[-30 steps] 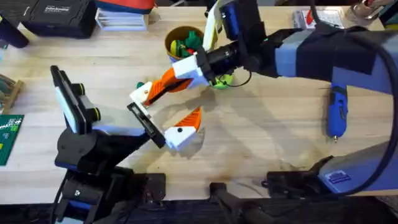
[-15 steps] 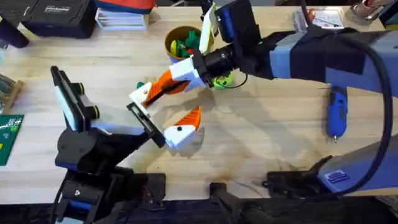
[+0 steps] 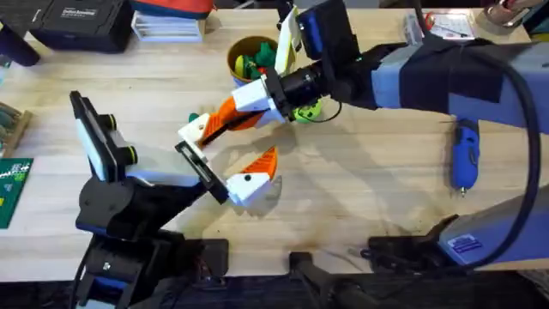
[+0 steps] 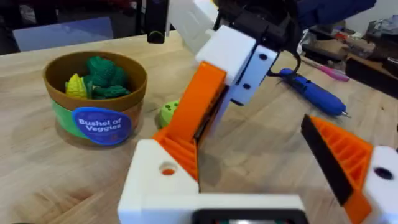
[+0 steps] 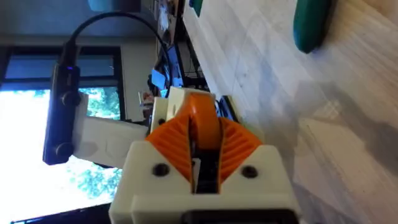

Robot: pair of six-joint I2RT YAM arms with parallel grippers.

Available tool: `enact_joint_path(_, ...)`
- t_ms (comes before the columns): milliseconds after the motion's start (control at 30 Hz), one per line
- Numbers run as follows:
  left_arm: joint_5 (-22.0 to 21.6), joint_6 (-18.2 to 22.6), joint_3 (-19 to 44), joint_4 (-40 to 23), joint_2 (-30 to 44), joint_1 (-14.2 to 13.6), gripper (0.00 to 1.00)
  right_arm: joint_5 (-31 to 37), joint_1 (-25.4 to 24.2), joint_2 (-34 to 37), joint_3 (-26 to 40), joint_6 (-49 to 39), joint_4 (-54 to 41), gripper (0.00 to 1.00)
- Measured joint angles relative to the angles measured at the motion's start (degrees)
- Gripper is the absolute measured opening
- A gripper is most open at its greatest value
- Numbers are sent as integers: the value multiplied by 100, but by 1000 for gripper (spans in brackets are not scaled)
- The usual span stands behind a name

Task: Pick up the gripper from the table and insert it into the empty holder that is missing its gripper. Then pick up a screw, insert it into the mounting hole, and use the screwdriver to tighten it. Finally, clean up the table by picking up the vegetable and placing it into the bucket.

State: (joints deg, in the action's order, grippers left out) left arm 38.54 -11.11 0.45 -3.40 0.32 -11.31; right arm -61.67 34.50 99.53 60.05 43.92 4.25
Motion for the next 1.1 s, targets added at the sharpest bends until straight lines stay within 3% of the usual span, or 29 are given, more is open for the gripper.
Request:
enact_joint_path(233,114,13,2,-2,0,-2,986,-147,-20,61,0,-20,2,270)
enact_joint_path(700,425,61,2,-7,-2,-46,986,-463,-131,63,0,-28,-33,370)
enact_joint_path(900,464,61,2,-9,0,-46,986,-489,-153,63,0,-63,-32,514)
enact_joint_path(1100,500,61,2,-13,-2,-46,986,-522,-153,63,0,-131,-31,823)
